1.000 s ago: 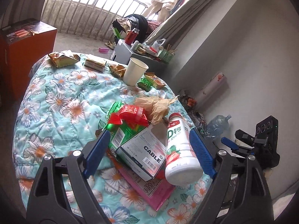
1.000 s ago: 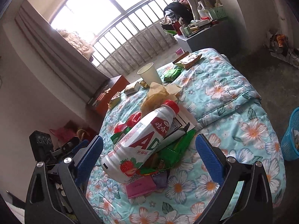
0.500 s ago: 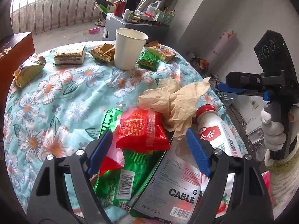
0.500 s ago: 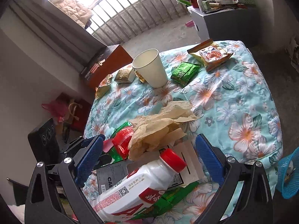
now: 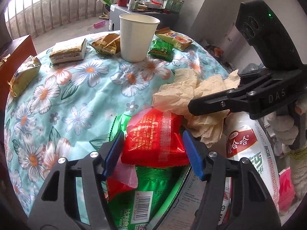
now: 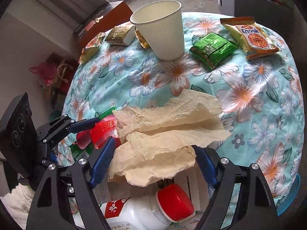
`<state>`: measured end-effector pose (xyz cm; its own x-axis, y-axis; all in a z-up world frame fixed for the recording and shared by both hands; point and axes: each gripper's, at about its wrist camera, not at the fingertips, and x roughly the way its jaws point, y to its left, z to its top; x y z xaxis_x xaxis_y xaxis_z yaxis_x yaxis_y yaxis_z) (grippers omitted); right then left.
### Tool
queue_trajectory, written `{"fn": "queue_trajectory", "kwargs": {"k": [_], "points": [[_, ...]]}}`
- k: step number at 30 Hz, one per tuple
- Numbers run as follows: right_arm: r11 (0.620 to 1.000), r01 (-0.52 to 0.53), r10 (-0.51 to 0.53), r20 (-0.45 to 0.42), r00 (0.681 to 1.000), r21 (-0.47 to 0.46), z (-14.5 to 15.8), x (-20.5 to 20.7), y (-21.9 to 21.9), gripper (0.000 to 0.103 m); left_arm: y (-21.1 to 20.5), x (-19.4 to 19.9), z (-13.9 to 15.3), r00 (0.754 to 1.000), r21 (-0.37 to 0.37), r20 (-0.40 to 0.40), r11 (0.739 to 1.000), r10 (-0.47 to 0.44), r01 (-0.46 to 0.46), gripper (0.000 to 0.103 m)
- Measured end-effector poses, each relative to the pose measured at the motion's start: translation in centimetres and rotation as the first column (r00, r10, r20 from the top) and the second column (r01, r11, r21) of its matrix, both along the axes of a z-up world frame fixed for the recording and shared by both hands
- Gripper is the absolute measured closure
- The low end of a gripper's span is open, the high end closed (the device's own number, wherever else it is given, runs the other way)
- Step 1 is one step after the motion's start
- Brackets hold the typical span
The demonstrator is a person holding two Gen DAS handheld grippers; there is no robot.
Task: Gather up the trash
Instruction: 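Grasp the red snack bag with the left tool while the right tool grasps the crumpled beige paper, then lift the red bag and beige paper off the bed with both tools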
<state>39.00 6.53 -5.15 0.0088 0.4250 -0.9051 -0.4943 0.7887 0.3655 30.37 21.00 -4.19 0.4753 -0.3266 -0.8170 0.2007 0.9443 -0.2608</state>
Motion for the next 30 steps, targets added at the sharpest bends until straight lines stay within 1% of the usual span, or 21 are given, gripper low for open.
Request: {"fn": "queue_trajectory", "kwargs": {"k": [1, 2, 4, 5, 7, 10, 13, 17, 22, 25, 27, 30], "points": [[1.0, -0.003, 0.003, -0.003, 1.0, -0.005, -0.2, 0.0, 0.0, 0.041, 0.1, 0.0, 0.0, 1.0, -0.002, 0.001, 1.0, 0.0, 0.0, 0.046], [1.0, -0.005, 0.005, -0.006, 1.0, -0.009, -0.2, -0.1, -0.1, 0.044, 0.1, -0.1, 0.0, 1.0, -0.001, 0.003, 1.0, 0.001, -0.001, 0.046], [1.0, 0.006, -0.006, 0.001, 1.0, -0.013, -0.3, -0.1, -0.3, 0.057, 0.2, -0.1, 0.1, 1.0, 0.005, 0.01, 1.0, 0.007, -0.007, 0.047], [1.0, 0.015, -0.015, 0.002, 1.0, -0.009, -0.2, -0.1, -0.5, 0.06, 0.3, -0.2, 0.2, 1.0, 0.003, 0.013, 1.0, 0.01, -0.01, 0.048], [0.999, 0.034, -0.034, 0.003, 0.999, 0.015, 0.3, 0.0, -1.0, 0.075, 0.7, -0.5, 0.5, 0.999, -0.013, 0.024, 1.0, 0.023, -0.023, 0.049], [0.996, 0.072, -0.073, 0.023, 0.997, 0.051, 1.3, 0.1, -1.9, 0.085, 1.4, -0.8, 1.1, 0.998, -0.043, 0.054, 0.998, 0.045, -0.043, 0.049], [0.987, 0.112, -0.116, 0.032, 0.993, 0.113, 2.6, 0.3, -2.8, 0.089, 2.5, -1.1, 2.0, 0.994, -0.089, 0.073, 0.993, 0.078, -0.072, 0.05], [0.968, 0.158, -0.17, 0.046, 0.984, 0.196, 4.6, 0.2, -4.1, 0.091, 3.8, -2.0, 3.7, 0.985, -0.143, 0.118, 0.984, 0.127, -0.11, 0.05], [0.938, 0.199, -0.227, 0.072, 0.971, 0.283, 7.4, -0.6, -6.0, 0.092, 5.3, -3.9, 6.7, 0.966, -0.214, 0.188, 0.967, 0.177, -0.136, 0.05], [0.914, 0.211, -0.255, 0.085, 0.963, 0.347, 9.1, -1.6, -7.5, 0.092, 5.8, -5.3, 8.5, 0.953, -0.234, 0.228, 0.962, 0.198, -0.144, 0.05], [0.891, 0.215, -0.272, 0.09, 0.958, 0.4, 10.3, -2.4, -8.7, 0.092, 6.0, -6.1, 9.7, 0.946, -0.247, 0.25, 0.958, 0.208, -0.145, 0.05], [0.864, 0.232, -0.308, 0.105, 0.946, 0.447, 11.8, -3.8, -10.7, 0.092, 5.9, -7.5, 11.5, 0.936, -0.267, 0.281, 0.954, 0.211, -0.135, 0.05]]}}
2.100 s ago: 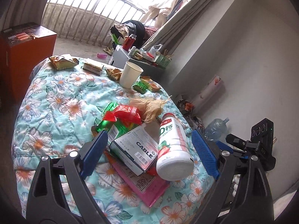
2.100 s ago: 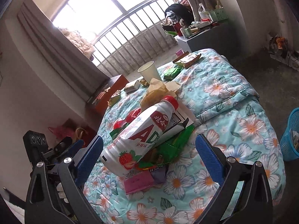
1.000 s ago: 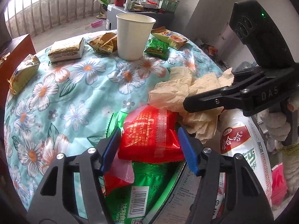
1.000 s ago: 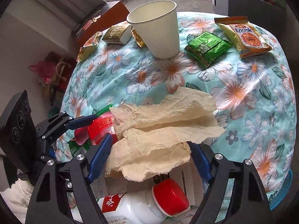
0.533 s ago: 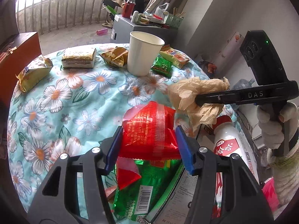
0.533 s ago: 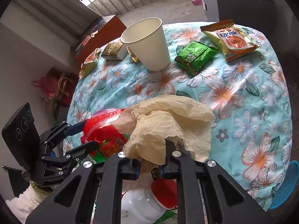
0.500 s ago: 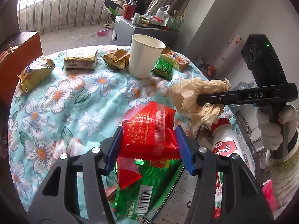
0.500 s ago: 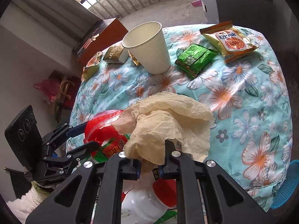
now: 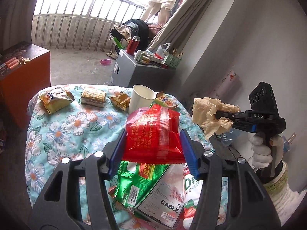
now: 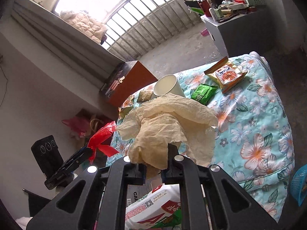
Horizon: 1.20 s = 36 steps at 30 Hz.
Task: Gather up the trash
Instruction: 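Lift the red bag and beige paper off the bed with both tools, then carry the red bag and beige paper to the wastebasket and open both tools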
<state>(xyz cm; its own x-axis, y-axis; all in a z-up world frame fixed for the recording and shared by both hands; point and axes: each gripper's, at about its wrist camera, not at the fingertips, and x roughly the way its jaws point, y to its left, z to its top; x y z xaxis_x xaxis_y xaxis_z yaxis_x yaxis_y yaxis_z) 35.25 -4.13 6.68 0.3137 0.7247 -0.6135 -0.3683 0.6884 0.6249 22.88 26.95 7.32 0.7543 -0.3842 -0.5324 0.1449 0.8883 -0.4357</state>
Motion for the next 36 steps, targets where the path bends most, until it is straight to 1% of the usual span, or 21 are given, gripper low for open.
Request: {"fn": "queue_trajectory", "kwargs": {"k": [3, 8, 14, 18, 23, 30, 36], "points": [[0.999, 0.03, -0.031, 0.024, 0.999, 0.046, 1.4, -1.7, -2.0, 0.092, -0.4, -1.5, 1.7, 0.999, -0.025, 0.034, 0.999, -0.018, 0.019, 0.05], [0.991, 0.085, -0.093, 0.082, 0.992, 0.099, 3.6, -5.2, -6.0, 0.092, -2.5, -4.0, 4.4, 0.995, -0.021, 0.087, 0.998, -0.055, 0.057, 0.05], [0.968, 0.197, -0.216, 0.116, 0.969, 0.158, 4.4, -10.4, -12.3, 0.092, -5.7, -6.9, 6.7, 0.982, -0.02, 0.135, 0.991, -0.129, 0.133, 0.05], [0.94, 0.274, -0.298, 0.095, 0.95, 0.205, 3.4, -12.9, -16.4, 0.092, -8.8, -7.3, 7.6, 0.973, 0.005, 0.136, 0.982, -0.188, 0.189, 0.05], [0.907, 0.343, -0.37, 0.072, 0.926, 0.246, 1.9, -15.8, -20.6, 0.092, -13.3, -7.5, 8.4, 0.957, 0.032, 0.134, 0.967, -0.257, 0.254, 0.05], [0.875, 0.417, -0.441, 0.05, 0.896, 0.246, 0.1, -18.9, -25.1, 0.092, -20.1, -7.3, 7.8, 0.928, 0.053, 0.128, 0.937, -0.351, 0.347, 0.05], [0.848, 0.476, -0.495, 0.029, 0.868, 0.232, -1.6, -19.9, -28.3, 0.092, -26.0, -6.2, 6.7, 0.895, 0.063, 0.099, 0.901, -0.434, 0.43, 0.05]]}}
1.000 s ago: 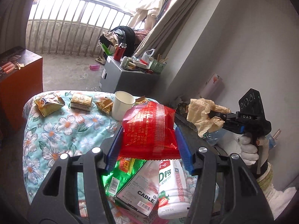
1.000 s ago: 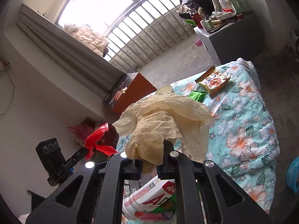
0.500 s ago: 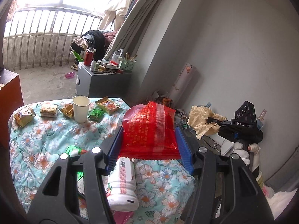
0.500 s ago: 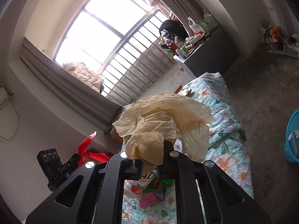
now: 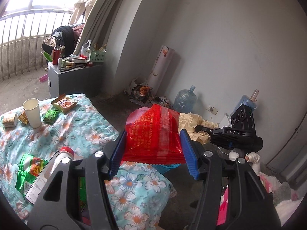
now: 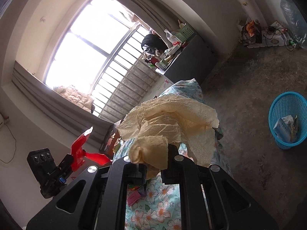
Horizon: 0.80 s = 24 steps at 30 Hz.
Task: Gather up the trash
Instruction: 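Carry the red bag and beige paper to the wastebasket and open both tools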
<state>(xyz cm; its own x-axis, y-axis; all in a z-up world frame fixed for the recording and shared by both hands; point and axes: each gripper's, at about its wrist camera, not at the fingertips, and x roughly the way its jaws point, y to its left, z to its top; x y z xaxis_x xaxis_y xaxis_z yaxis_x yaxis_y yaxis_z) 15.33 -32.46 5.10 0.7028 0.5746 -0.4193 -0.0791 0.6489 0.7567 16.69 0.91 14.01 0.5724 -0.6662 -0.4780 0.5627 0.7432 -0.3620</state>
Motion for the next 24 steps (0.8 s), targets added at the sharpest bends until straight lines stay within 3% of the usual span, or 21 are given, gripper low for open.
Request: {"fn": "queue_trajectory", "kwargs": {"k": [6, 12, 18, 24], "points": [[0.994, 0.102, -0.103, -0.037, 0.994, -0.028, -1.9, -0.9, -4.4, 0.092, -7.2, 1.9, -1.8, 0.994, 0.031, -0.039, 0.994, -0.102, 0.103, 0.05], [0.971, 0.226, -0.234, -0.128, 0.964, -0.074, -5.1, -1.0, -10.6, 0.092, -16.0, 4.4, -4.9, 0.97, 0.067, -0.101, 0.971, -0.221, 0.228, 0.05], [0.945, 0.309, -0.326, -0.284, 0.902, -0.105, -10.7, 0.9, -16.4, 0.092, -25.2, 7.5, -10.5, 0.923, 0.103, -0.218, 0.933, -0.318, 0.346, 0.05], [0.925, 0.353, -0.378, -0.432, 0.819, -0.141, -17.7, 4.6, -21.5, 0.092, -33.4, 10.9, -16.6, 0.87, 0.131, -0.321, 0.892, -0.375, 0.433, 0.05]]}}
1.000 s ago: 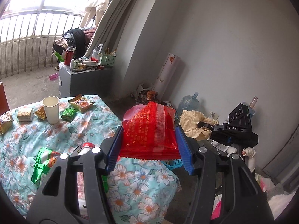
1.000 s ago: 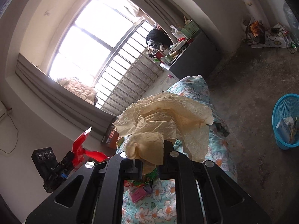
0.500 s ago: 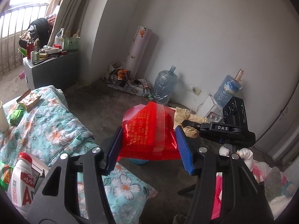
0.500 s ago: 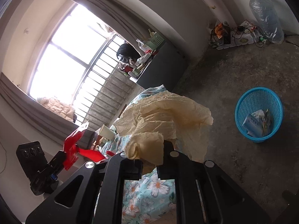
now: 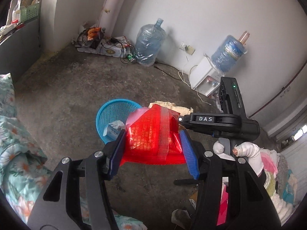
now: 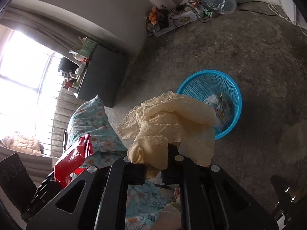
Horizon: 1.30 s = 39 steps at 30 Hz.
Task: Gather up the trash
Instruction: 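Carry the red bag and beige paper to the wastebasket and open both tools, then withdraw both tools from the wastebasket and return over the bed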
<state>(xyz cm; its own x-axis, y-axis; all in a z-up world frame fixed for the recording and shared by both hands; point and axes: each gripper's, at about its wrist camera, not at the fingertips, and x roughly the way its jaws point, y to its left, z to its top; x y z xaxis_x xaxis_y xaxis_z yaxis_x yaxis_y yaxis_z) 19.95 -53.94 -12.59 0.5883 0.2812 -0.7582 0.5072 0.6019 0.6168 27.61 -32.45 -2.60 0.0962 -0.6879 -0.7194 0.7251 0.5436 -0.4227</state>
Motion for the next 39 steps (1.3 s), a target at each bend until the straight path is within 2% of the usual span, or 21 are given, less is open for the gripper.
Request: {"fn": "queue_trajectory", "kwargs": {"k": [3, 5, 6, 7, 9, 12, 17, 23, 29, 31, 34, 39], "points": [[1.0, 0.028, -0.028, -0.054, 0.998, 0.004, -3.1, 2.5, -2.7, 0.089, -3.9, 1.6, -2.9, 0.999, 0.026, -0.015, 0.999, -0.041, 0.041, 0.049], [0.999, 0.048, -0.047, -0.094, 0.994, 0.001, -5.3, 4.3, -4.5, 0.081, -6.7, 2.4, -5.1, 0.998, 0.079, -0.006, 0.995, -0.066, 0.066, 0.038], [0.998, 0.059, -0.058, -0.109, 0.992, 0.005, -6.6, 5.2, -5.4, 0.064, -8.1, 2.7, -6.4, 0.997, 0.121, 0.004, 0.989, -0.081, 0.08, 0.025], [0.997, 0.074, -0.073, -0.127, 0.989, 0.0, -7.8, 5.9, -6.1, 0.051, -9.3, 3.1, -7.6, 0.996, 0.147, 0.007, 0.985, -0.09, 0.088, 0.024], [0.994, 0.104, -0.107, -0.18, 0.978, -0.024, -10.0, 6.8, -7.0, 0.05, -10.5, 3.7, -9.6, 0.997, 0.165, -0.013, 0.984, -0.074, 0.075, 0.024], [0.99, 0.139, -0.141, -0.234, 0.962, -0.026, -12.2, 6.8, -7.5, 0.049, -10.6, 4.7, -10.8, 0.998, 0.158, -0.048, 0.987, -0.027, 0.035, 0.024], [0.984, 0.171, -0.178, -0.209, 0.962, -0.049, -12.5, 4.9, -7.5, 0.049, -8.3, 5.2, -8.7, 0.999, 0.075, -0.041, 0.997, 0.033, -0.03, 0.022], [0.975, 0.208, -0.216, -0.124, 0.968, -0.077, -9.2, 1.9, -7.1, 0.049, -4.4, 4.2, -3.1, 0.996, -0.059, 0.015, 0.994, 0.093, -0.092, 0.022], [0.98, 0.175, -0.172, 0.047, 0.984, -0.091, -2.7, -1.3, -3.7, 0.048, 1.8, 0.0, 3.2, 0.99, -0.188, 0.06, 0.976, 0.125, -0.112, 0.022], [0.985, 0.147, -0.138, 0.095, 0.986, -0.095, -0.4, -2.6, -1.7, 0.039, 4.3, -2.0, 4.7, 0.99, -0.185, 0.06, 0.976, 0.125, -0.112, 0.019], [0.996, 0.063, -0.054, 0.134, 0.989, -0.064, 1.9, -4.1, 1.6, 0.038, 8.7, -4.8, 6.3, 0.991, -0.153, 0.048, 0.982, 0.123, -0.115, 0.019], [0.996, -0.071, 0.077, 0.134, 0.988, -0.053, 4.3, -5.2, 6.9, 0.036, 16.9, -9.6, 8.4, 0.981, -0.158, 0.086, 0.975, 0.173, -0.158, 0.019]]}}
